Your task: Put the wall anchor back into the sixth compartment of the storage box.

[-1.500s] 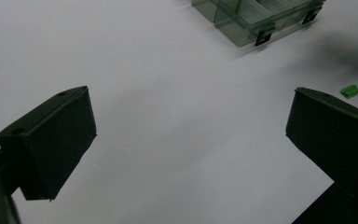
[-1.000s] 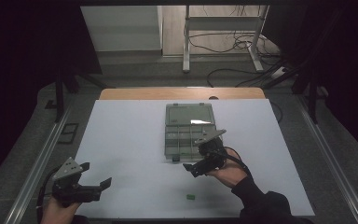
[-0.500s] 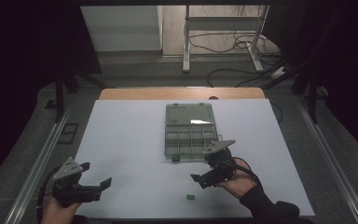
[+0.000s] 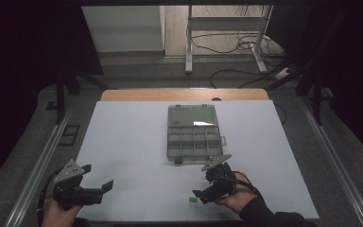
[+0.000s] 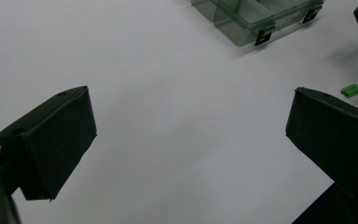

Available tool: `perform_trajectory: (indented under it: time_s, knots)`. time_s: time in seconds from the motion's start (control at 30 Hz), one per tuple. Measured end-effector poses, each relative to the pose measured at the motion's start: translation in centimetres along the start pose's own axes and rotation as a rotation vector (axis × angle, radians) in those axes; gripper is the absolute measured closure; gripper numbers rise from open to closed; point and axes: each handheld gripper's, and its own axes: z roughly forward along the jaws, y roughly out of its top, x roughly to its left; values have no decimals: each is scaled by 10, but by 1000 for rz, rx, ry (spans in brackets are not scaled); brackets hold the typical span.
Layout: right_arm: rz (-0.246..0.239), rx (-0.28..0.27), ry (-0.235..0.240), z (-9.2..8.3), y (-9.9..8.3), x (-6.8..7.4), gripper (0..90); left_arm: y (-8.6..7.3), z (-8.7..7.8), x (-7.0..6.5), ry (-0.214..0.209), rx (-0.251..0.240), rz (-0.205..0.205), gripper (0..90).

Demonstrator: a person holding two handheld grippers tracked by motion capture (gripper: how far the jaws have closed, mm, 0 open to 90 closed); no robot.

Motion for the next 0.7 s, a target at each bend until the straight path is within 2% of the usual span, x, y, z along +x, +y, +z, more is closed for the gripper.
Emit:
perform_trajectory:
  time_s: [0.17,0.23,0.3,0.37,0.47,0.53,0.7]
  knots:
    - [-30,41,8,8,-2,5,199,0,0,0,0,0,1,20]
    - [-40,65,28,11,-2,6,241,0,0,0,-1,0,1,21]
    - [-53,85,49,14,0,10,302,0,0,0,0,1,2,21]
    - [-62,89,44,16,2,13,389,0,0,0,0,1,5,21]
    - [-75,112,89,20,6,12,534,0,0,0,0,2,5,21]
    - [-75,133,126,23,6,12,563,0,0,-1,0,2,8,21]
    - [-140,155,105,29,6,19,659,0,0,-1,0,3,9,21]
